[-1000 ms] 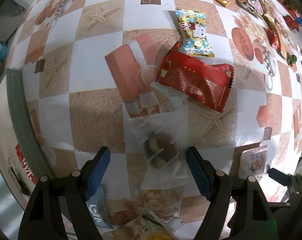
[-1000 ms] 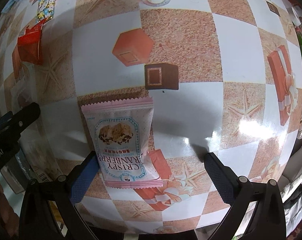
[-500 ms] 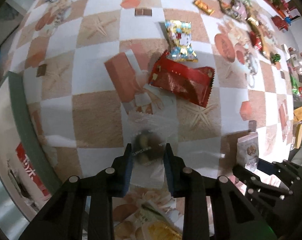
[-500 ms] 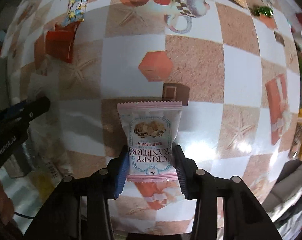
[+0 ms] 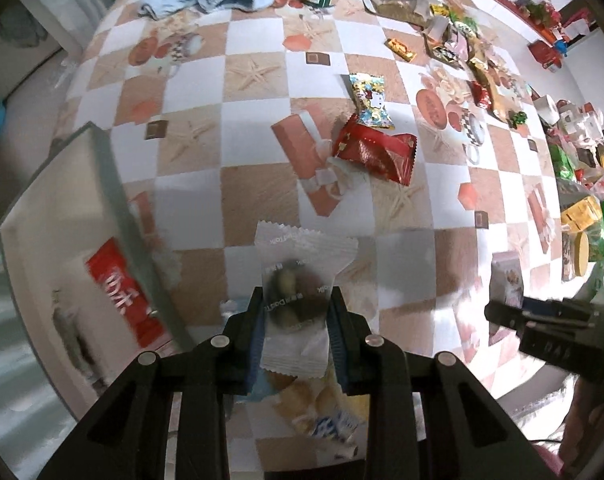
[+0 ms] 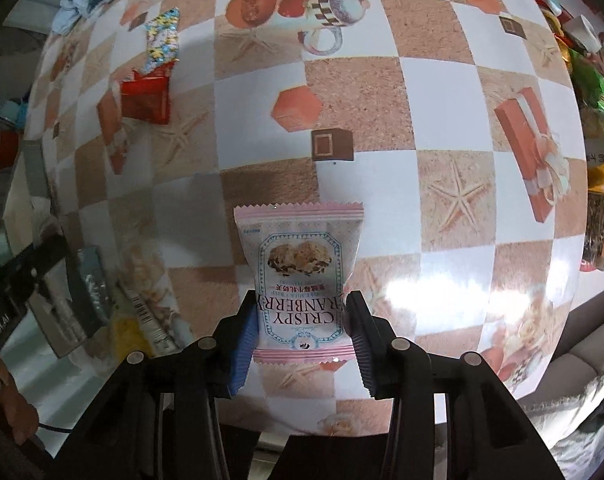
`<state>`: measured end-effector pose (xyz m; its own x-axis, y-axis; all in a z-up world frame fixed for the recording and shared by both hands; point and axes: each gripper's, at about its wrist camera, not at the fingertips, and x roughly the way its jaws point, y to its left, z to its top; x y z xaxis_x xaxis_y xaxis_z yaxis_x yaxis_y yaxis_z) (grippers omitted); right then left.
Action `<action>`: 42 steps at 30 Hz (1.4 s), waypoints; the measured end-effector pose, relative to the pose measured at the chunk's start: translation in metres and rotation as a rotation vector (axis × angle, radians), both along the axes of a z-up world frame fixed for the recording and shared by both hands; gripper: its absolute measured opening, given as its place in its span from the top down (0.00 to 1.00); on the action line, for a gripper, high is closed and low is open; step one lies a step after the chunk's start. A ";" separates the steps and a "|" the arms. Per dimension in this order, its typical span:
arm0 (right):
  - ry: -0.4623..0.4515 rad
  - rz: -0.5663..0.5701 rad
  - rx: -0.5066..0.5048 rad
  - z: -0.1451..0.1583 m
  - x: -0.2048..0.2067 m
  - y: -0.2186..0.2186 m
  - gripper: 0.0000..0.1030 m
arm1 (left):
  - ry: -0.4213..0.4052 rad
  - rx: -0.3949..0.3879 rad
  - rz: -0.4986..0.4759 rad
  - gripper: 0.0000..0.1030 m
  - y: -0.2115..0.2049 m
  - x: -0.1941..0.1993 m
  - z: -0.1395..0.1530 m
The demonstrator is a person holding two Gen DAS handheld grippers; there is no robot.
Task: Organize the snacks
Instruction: 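Carry the clear bag in the left tool and pink packet in the right tool over the tray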
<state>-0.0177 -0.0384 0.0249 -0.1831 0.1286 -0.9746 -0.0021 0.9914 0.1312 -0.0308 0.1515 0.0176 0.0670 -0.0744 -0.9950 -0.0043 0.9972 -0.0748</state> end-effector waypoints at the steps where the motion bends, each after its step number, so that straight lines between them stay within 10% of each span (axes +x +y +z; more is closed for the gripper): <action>1: -0.005 0.002 0.006 0.004 -0.002 0.002 0.56 | -0.007 0.004 -0.004 0.69 0.002 -0.004 0.004; 14: -0.093 0.133 0.034 0.053 0.022 0.040 0.56 | -0.064 0.000 0.058 0.69 0.063 -0.035 0.041; 42: -0.087 0.309 -0.002 0.043 0.004 0.112 0.56 | -0.052 -0.018 0.204 0.69 0.115 -0.074 0.034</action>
<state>-0.0140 0.0732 0.0682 -0.1293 0.0781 -0.9885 -0.3142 0.9423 0.1156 -0.1045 0.2663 0.0512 0.1336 -0.0717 -0.9884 -0.2021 0.9745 -0.0980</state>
